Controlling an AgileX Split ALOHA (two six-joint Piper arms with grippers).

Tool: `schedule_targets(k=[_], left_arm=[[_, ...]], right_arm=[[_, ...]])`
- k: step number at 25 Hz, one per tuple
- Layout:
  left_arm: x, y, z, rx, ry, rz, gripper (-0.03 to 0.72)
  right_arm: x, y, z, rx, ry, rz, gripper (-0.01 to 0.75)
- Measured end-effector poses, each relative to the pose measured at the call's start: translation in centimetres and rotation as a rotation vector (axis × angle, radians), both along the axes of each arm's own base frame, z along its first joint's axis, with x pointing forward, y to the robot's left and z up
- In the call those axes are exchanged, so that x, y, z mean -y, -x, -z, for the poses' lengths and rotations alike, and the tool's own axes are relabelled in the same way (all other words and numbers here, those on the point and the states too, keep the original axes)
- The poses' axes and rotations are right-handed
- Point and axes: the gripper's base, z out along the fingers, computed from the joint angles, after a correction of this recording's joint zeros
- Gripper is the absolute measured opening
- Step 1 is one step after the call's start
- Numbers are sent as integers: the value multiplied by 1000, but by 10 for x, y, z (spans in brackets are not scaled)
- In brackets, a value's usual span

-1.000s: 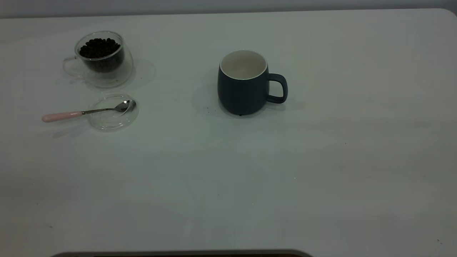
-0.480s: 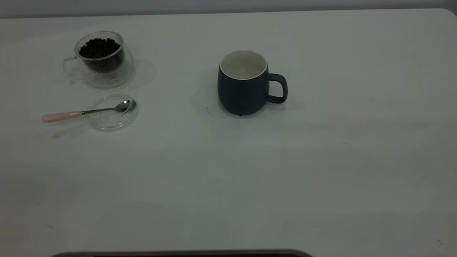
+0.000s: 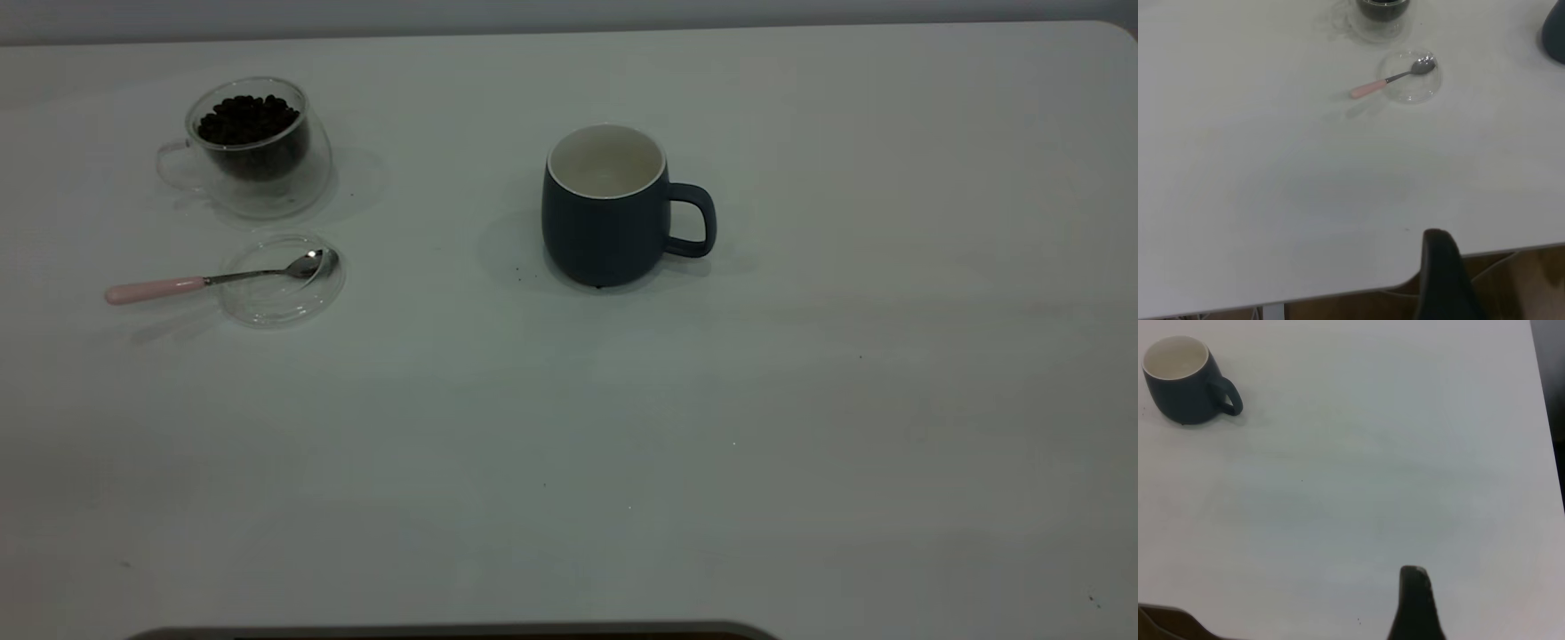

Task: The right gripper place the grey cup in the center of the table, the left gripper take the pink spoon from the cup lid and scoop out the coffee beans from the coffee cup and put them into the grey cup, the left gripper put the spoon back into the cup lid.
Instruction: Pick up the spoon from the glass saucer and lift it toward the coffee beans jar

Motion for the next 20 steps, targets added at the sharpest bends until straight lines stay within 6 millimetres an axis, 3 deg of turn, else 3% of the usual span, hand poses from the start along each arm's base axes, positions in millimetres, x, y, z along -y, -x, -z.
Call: schedule_targets(k=[9, 12, 15, 20], left_arm=[[5, -1, -1, 5, 52, 26, 482], [7, -9, -13, -21, 83, 32, 484], [9, -32, -34, -105, 97, 30, 515], [12, -102, -59, -219, 131, 21, 647]], right_arm=[[0, 0, 0, 0, 0, 0, 591], [0, 0, 0, 0, 0, 0, 591], [0, 0, 0, 0, 0, 0, 591], [0, 0, 0, 0, 0, 0, 591]])
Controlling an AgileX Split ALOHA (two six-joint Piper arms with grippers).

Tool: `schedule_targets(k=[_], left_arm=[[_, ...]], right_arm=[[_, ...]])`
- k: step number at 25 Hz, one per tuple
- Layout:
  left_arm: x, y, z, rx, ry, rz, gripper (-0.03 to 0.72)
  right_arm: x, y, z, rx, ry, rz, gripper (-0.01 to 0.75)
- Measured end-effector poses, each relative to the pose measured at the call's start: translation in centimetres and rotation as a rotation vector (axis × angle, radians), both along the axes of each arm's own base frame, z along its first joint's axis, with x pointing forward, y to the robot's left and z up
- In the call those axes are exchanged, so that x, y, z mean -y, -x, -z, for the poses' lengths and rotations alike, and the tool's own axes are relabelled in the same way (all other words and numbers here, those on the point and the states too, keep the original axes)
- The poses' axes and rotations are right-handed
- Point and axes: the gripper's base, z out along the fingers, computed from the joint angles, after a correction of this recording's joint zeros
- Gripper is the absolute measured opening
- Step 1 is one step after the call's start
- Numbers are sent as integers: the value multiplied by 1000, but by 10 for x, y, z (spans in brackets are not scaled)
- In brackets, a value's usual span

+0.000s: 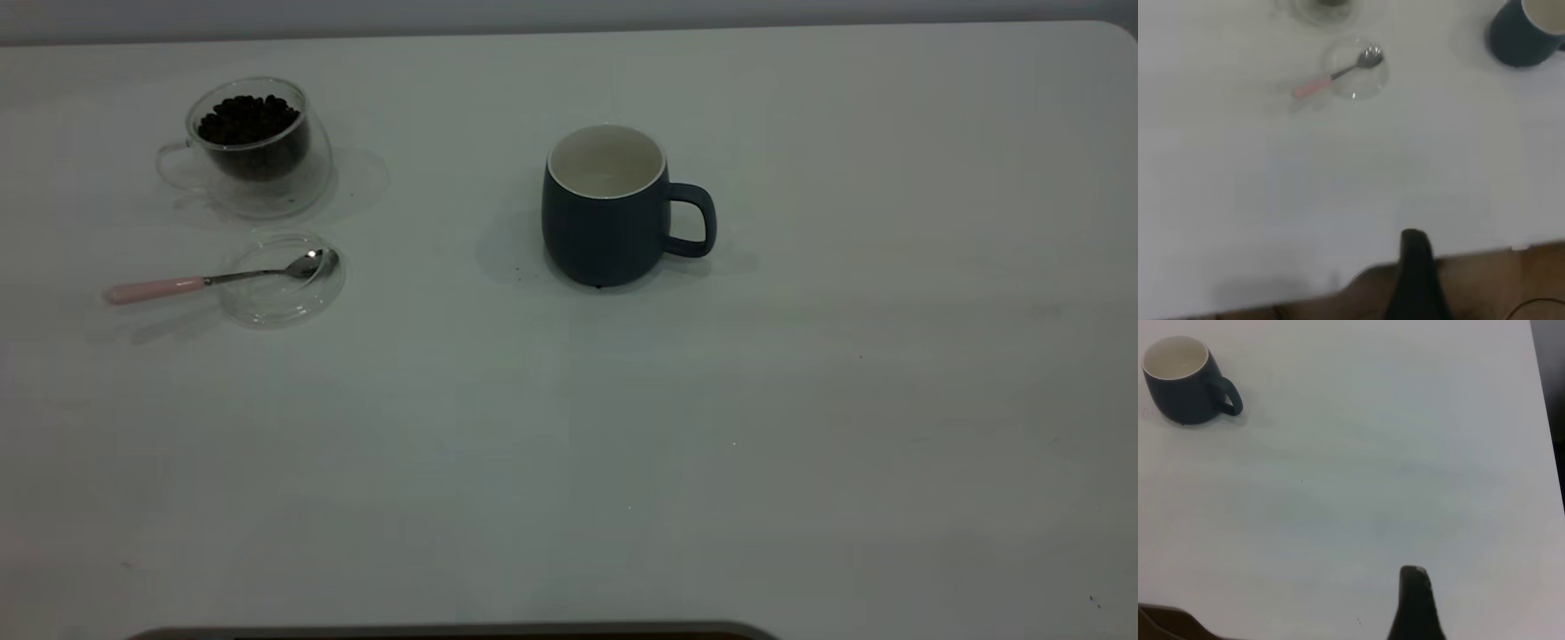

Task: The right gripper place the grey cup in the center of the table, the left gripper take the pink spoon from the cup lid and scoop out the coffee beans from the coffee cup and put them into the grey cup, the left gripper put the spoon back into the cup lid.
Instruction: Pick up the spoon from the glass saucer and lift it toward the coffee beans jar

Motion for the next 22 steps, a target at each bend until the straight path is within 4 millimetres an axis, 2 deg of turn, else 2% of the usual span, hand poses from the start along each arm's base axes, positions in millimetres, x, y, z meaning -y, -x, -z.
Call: schedule_targets(k=[3, 5, 12, 18, 22], left_arm=[[4, -44, 5, -32, 50, -13, 703], [6, -71, 17, -71, 82, -18, 709], [13, -139, 67, -210, 169, -10, 710], [-12, -189, 104, -368, 249, -36, 710], [-36, -206, 133, -405, 332, -55, 710]], right_arm=[[0, 0, 0, 0, 0, 0, 591], [0, 0, 0, 0, 0, 0, 591], [0, 0, 0, 0, 0, 0, 591], [0, 0, 0, 0, 0, 0, 591], [0, 0, 0, 0, 0, 0, 591]])
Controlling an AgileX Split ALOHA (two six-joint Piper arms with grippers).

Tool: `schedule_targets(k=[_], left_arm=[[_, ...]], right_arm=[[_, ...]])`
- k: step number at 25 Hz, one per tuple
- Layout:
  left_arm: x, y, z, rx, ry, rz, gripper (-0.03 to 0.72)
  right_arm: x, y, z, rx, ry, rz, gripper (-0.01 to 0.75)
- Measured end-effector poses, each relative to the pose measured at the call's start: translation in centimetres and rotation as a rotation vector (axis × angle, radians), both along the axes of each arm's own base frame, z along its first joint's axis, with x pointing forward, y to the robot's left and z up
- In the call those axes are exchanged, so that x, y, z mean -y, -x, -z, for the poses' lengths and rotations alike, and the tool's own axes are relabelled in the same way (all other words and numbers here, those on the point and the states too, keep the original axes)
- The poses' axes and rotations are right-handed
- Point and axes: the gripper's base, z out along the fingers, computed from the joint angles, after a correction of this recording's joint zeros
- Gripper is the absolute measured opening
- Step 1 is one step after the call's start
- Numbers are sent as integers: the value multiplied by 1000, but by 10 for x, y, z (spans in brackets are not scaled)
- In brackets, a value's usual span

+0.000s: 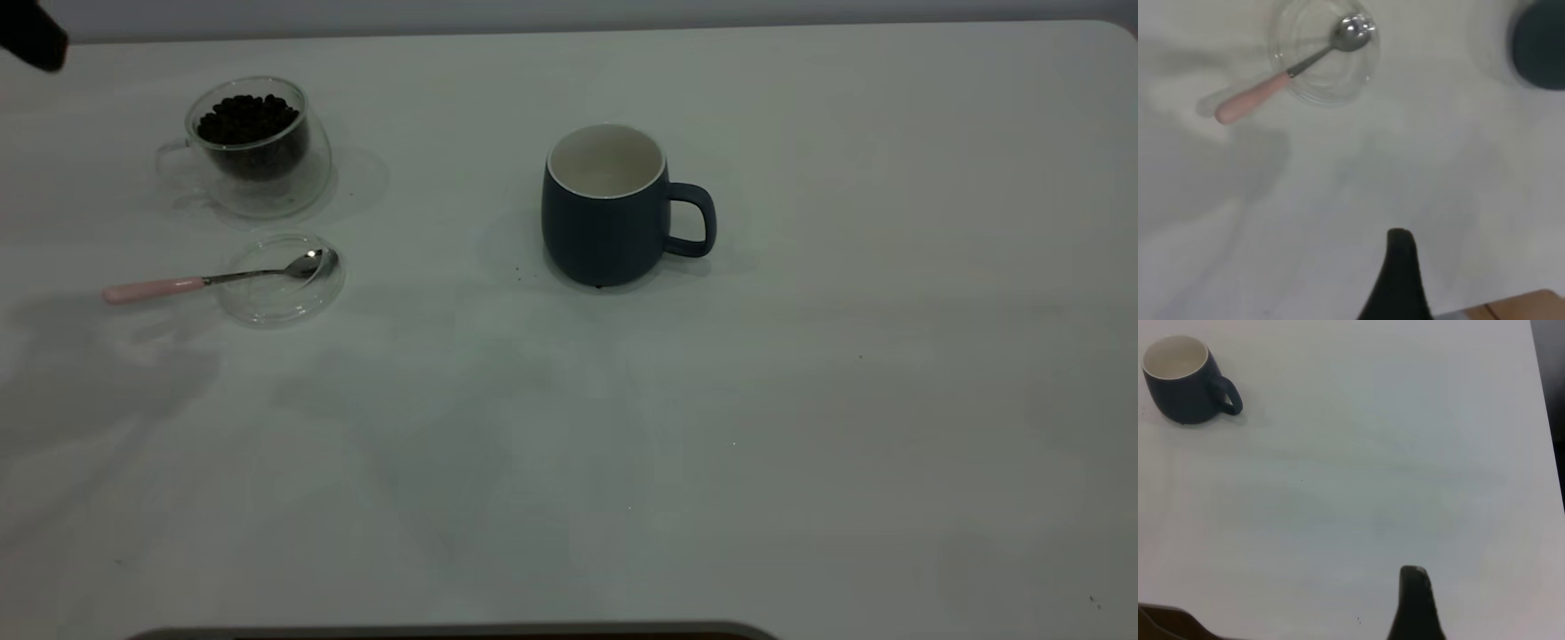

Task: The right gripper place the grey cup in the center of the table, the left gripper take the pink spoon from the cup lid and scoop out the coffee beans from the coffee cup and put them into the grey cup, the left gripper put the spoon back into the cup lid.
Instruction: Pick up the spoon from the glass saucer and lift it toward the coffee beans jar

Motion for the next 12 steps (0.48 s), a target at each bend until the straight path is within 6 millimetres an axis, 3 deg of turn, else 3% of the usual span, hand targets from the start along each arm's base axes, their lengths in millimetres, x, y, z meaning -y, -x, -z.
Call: schedule_targets(k=[7, 12], left_arm=[[-53, -8, 50, 38, 166, -42, 710], [-80, -6, 89, 41, 226, -89, 710]], right_arm=[[0, 0, 0, -1, 0, 0, 591], [0, 0, 0, -1, 0, 0, 591]])
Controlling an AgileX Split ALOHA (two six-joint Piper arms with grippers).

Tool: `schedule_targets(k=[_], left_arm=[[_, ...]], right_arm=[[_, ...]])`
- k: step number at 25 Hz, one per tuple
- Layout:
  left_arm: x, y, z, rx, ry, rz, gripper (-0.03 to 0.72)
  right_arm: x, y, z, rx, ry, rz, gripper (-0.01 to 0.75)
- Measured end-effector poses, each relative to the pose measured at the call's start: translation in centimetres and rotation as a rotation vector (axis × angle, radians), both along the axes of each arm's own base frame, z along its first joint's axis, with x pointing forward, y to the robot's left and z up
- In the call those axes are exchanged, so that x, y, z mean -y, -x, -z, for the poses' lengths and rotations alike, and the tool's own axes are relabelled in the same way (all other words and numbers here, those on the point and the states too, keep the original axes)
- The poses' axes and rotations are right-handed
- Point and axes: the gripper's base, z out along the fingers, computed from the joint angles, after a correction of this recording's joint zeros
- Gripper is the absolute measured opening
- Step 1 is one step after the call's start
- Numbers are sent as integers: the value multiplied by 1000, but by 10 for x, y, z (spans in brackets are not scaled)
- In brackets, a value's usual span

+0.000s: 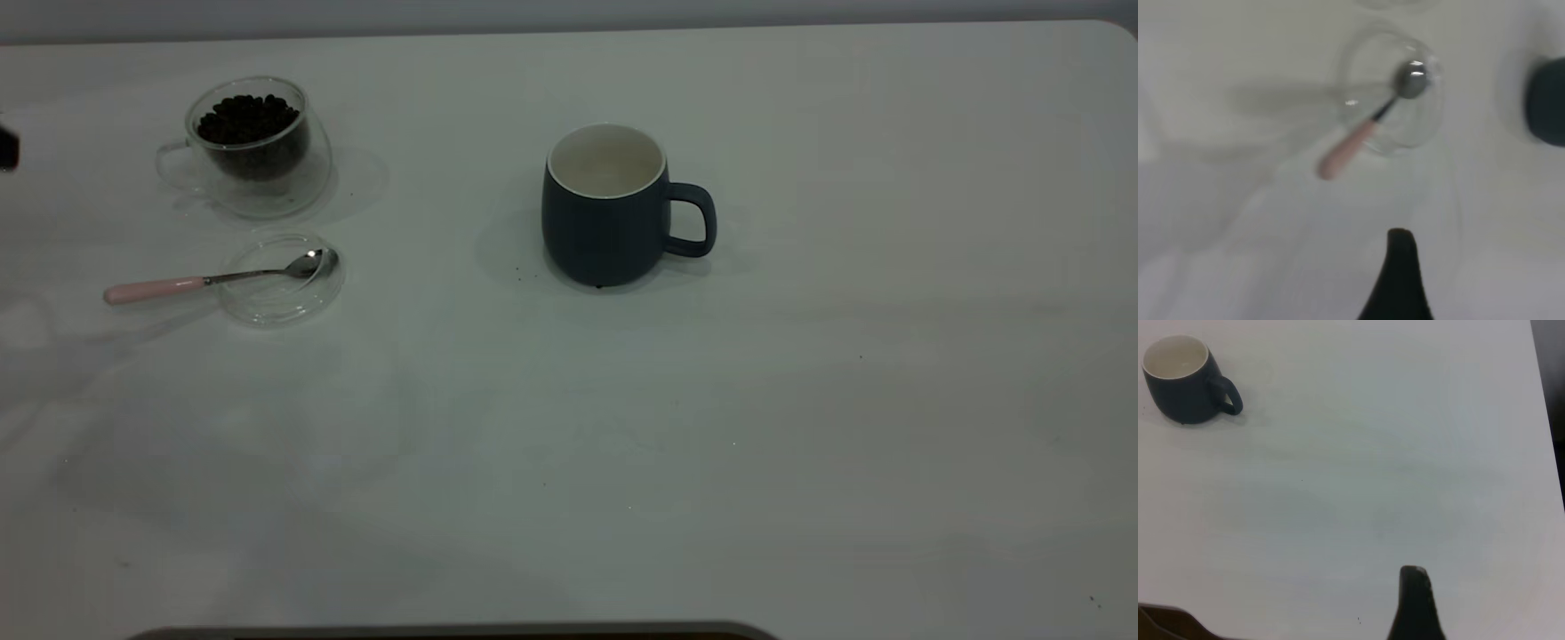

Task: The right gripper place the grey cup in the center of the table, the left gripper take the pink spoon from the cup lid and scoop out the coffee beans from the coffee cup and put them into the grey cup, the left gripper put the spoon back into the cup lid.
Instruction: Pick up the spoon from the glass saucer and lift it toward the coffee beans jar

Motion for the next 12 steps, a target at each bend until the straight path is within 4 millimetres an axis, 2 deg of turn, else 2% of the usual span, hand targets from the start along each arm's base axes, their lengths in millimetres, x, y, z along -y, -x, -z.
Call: schedule_targets(k=[6, 12], left_arm=[[-26, 8, 44, -27, 99, -25, 710], [-32, 3, 71, -33, 136, -5, 710]], right_arm=[[0, 0, 0, 0, 0, 0, 591], [0, 0, 0, 0, 0, 0, 591]])
